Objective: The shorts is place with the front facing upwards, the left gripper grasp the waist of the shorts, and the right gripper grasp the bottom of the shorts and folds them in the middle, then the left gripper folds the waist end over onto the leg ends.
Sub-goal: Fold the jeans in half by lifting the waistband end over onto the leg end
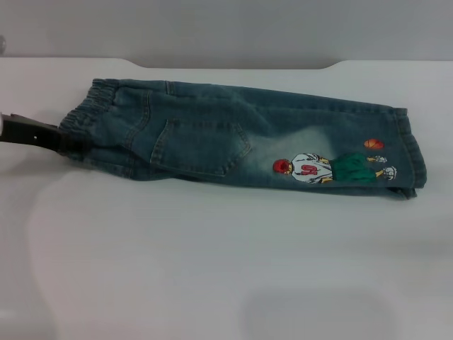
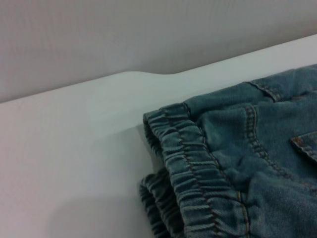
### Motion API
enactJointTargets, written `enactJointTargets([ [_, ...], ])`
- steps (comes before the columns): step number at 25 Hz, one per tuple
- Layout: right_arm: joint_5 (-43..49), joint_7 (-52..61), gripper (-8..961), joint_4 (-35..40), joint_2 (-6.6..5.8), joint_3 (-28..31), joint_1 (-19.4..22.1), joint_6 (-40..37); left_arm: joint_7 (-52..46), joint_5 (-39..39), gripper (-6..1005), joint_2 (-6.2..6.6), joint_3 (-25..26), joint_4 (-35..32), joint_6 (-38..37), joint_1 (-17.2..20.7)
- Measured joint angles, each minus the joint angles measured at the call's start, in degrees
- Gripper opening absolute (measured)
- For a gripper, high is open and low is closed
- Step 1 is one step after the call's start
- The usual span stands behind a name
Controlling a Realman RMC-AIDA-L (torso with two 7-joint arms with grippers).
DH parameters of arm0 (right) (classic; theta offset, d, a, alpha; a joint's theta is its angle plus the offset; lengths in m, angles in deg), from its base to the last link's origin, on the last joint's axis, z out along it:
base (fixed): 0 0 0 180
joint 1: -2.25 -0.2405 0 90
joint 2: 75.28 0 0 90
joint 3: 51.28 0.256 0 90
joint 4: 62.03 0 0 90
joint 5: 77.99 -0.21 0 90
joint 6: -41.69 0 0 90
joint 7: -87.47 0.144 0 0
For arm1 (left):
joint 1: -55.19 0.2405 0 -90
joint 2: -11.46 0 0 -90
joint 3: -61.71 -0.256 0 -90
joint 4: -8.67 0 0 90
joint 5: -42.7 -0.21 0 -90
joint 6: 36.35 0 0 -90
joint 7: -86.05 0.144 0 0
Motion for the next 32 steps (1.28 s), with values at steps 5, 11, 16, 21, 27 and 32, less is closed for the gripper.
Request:
enactJointTargets([
  [5, 0.0, 0.0, 417, 0.0, -0.08, 0.02, 0.18, -0.17, 0.0, -1.53, 780, -0.59, -0.45, 0.91, 0.8, -0.94],
  [11, 0.0, -0.4, 417, 0.01, -0.12, 0.02, 0.22, -0.23, 0.0, -1.81, 773, -1.1, -1.03, 0.94, 1.01, -1.58],
  [16, 0.0, -0.7, 417, 0.01, -0.12, 0.18, 0.28, -0.23, 0.0, -1.81, 767, -1.25, -1.34, 1.13, 1.01, -2.15],
  [21, 0.0, -0.98, 417, 0.01, -0.12, 0.38, 0.37, -0.23, -0.04, -2.45, 761, -1.24, -1.34, 2.07, 1.03, -2.73],
  [27, 0.0, -1.14, 417, 0.01, -0.12, 0.49, 0.52, -0.23, -0.22, -4.98, 680, -1.86, -1.32, 2.1, 2.21, -2.74],
  [32, 0.0, -1.22, 417, 0.01, -0.11, 0.48, 0.53, -0.52, -0.2, -6.24, 392, -2.16, -1.32, 2.12, 2.49, -2.97],
])
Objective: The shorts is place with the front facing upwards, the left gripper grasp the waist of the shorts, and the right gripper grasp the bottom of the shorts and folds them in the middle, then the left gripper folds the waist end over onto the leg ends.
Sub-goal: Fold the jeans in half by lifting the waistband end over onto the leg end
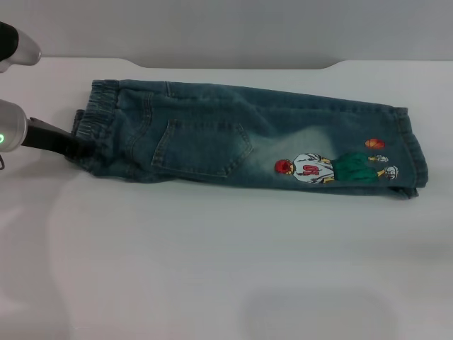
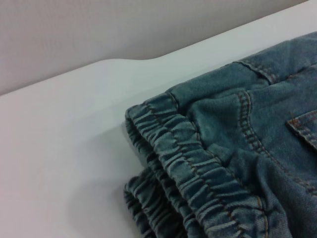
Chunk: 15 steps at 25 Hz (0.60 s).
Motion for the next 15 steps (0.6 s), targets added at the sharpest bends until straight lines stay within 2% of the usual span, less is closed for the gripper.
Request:
enactJointTargets([
  [2, 0.0, 0.0, 417, 0.0, 0.0, 0.0, 0.0, -0.2, 0.06, -0.01, 300, 0.0, 0.0, 0.01, 0.01, -0.01],
  [15, 0.0, -0.01, 417, -0.06, 0.0, 0.51, -0.21, -0.33, -0.43, -0.01, 170, -0.08, -1.99, -1.84, -0.71, -0.19],
])
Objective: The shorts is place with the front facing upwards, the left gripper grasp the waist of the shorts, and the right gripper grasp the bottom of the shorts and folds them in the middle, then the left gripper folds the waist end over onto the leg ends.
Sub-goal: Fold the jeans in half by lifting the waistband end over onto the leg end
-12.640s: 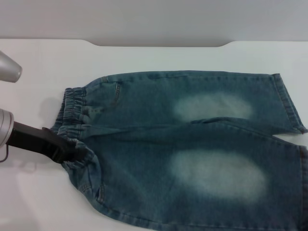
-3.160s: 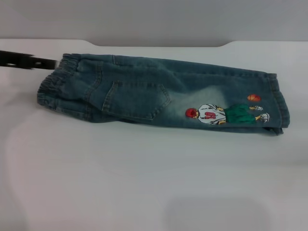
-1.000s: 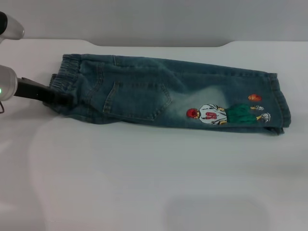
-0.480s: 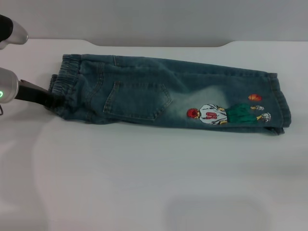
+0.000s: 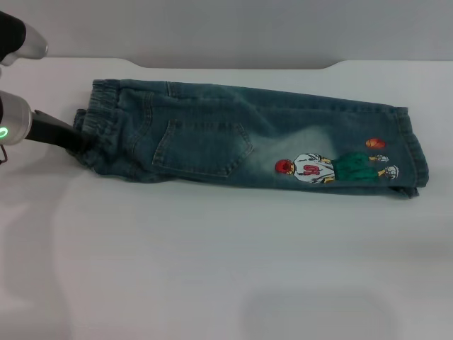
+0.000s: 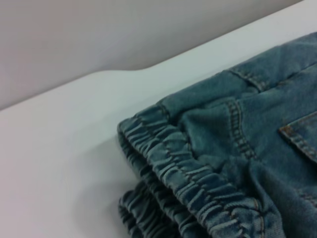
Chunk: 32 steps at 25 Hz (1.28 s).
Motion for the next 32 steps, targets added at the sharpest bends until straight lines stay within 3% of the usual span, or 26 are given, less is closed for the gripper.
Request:
enactJointTargets([
  [12, 0.0, -0.17, 417, -0.64, 0.0, 0.25, -0.39, 0.33, -0.62, 0.66, 52, -0.44, -0.62, -6.04, -4.75, -0.23],
  [20, 0.0, -0.17, 417, -1.95, -0.09, 0.17, -0.83, 0.45, -7.64, 0.94, 45, -0.51, -10.78, -16.06, -6.96, 0.88],
  [32, 3.72, -1.1, 417, -7.08, -0.12, -0.67, -5.31, 0.45, -14.85, 1.51, 45, -0.52, -19.29, -33.27, -13.1, -0.45],
])
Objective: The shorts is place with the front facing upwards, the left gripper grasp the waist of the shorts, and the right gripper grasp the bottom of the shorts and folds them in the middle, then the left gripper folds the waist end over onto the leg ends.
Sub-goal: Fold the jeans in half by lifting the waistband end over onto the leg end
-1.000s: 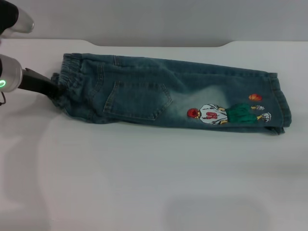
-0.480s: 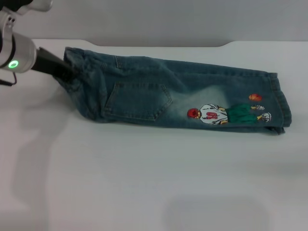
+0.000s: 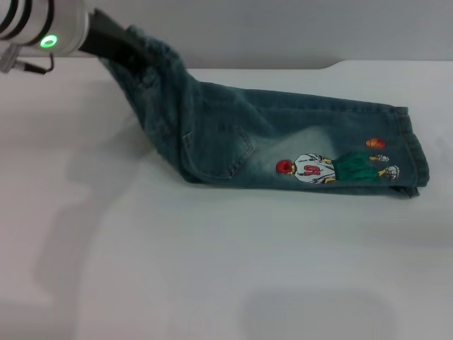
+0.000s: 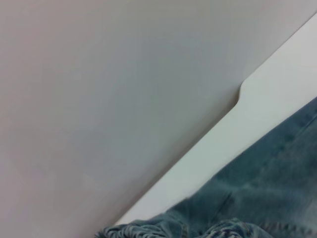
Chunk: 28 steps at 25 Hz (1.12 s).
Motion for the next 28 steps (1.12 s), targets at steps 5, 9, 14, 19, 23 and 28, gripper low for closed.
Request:
enactJointTargets([
  [5, 4.97, -0.83, 417, -3.92, 0.16, -0.08, -4.51, 1.42, -1.91, 0.34, 45, -0.06, -1.76, -3.69, -1.75, -1.81],
  [9, 7.68, -0.87, 417, -6.64, 0.1, -1.7, -7.71, 4.52, -3.92, 0.71, 45, -0.1, -4.28, -6.33, -3.08, -4.53],
  [14, 8.14, -0.65, 417, -7.67, 0.14, -7.12, -9.66, 8.15, -4.6, 0.74, 45, -0.33, -5.3, -7.0, -3.84, -7.12],
  [19, 8.22, -0.18, 417, -9.27, 0.16, -10.35, -11.81, 9.9, -6.1, 0.85, 46, -0.51, -6.67, -9.42, -4.36, -9.04],
  [23, 8.28, 0.35, 417, -9.85, 0.17, -11.89, -12.67, 10.0, -7.2, 0.94, 46, -0.54, -7.52, -11.55, -4.84, -10.8],
  [28, 8.17, 0.93, 417, -10.08, 0.23, -14.42, -13.81, 10.64, -7.65, 1.62, 46, -0.69, -8.92, -12.52, -5.0, -12.98],
])
